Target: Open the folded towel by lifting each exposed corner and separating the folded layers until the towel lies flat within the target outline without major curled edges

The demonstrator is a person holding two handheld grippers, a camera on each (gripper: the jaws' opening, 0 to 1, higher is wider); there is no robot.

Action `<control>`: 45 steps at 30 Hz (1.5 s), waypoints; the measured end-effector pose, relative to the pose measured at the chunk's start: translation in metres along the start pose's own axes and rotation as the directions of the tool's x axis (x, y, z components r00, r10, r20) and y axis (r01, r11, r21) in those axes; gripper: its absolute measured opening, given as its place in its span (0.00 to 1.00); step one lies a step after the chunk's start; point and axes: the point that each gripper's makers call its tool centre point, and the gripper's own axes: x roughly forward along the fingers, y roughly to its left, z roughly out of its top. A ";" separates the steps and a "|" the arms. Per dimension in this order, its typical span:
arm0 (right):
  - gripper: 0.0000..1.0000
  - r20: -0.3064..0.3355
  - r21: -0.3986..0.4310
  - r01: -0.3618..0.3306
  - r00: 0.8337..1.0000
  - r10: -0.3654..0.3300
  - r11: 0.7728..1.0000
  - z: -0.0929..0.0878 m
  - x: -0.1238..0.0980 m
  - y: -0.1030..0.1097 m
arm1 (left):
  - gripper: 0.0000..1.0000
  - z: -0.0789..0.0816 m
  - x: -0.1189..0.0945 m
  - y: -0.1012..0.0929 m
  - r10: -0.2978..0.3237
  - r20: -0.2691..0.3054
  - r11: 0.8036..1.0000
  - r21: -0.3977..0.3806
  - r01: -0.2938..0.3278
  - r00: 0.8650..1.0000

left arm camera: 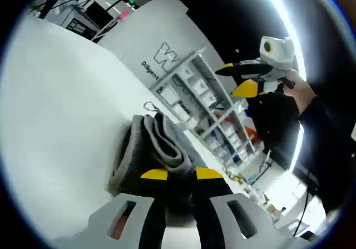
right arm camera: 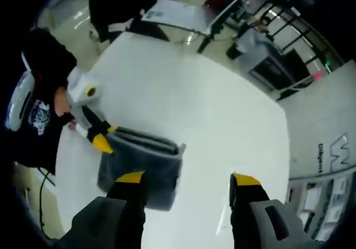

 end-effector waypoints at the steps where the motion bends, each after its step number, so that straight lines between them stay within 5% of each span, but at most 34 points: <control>1: 0.61 -0.001 -0.004 -0.006 1.000 0.006 1.000 -0.001 0.003 0.000 | 0.12 0.001 0.000 0.000 -0.001 0.003 1.000 -0.005 0.001 1.000; 18: 0.53 -0.039 0.012 -0.089 0.995 0.089 0.996 -0.017 0.049 0.010 | 0.10 0.004 0.002 -0.009 -0.031 0.018 0.999 0.010 0.031 0.999; 23: 0.40 -0.035 0.000 -0.125 0.992 0.125 0.992 -0.015 0.061 0.019 | 0.09 0.008 0.003 -0.015 -0.061 0.034 0.998 0.016 0.060 0.998; 35: 0.38 -0.056 0.019 -0.193 0.980 0.193 0.981 -0.017 0.097 0.024 | 0.08 0.011 0.005 -0.018 -0.080 0.034 0.996 0.040 0.078 0.996; 40: 0.26 -0.053 0.039 -0.187 0.981 0.189 0.982 -0.023 0.108 0.022 | 0.08 0.009 0.004 -0.017 -0.080 0.028 0.996 0.040 0.079 0.996; 45: 0.30 -0.057 0.035 -0.207 0.976 0.209 0.978 -0.022 0.110 0.025 | 0.08 0.007 0.004 -0.017 -0.083 0.024 0.996 0.033 0.082 0.996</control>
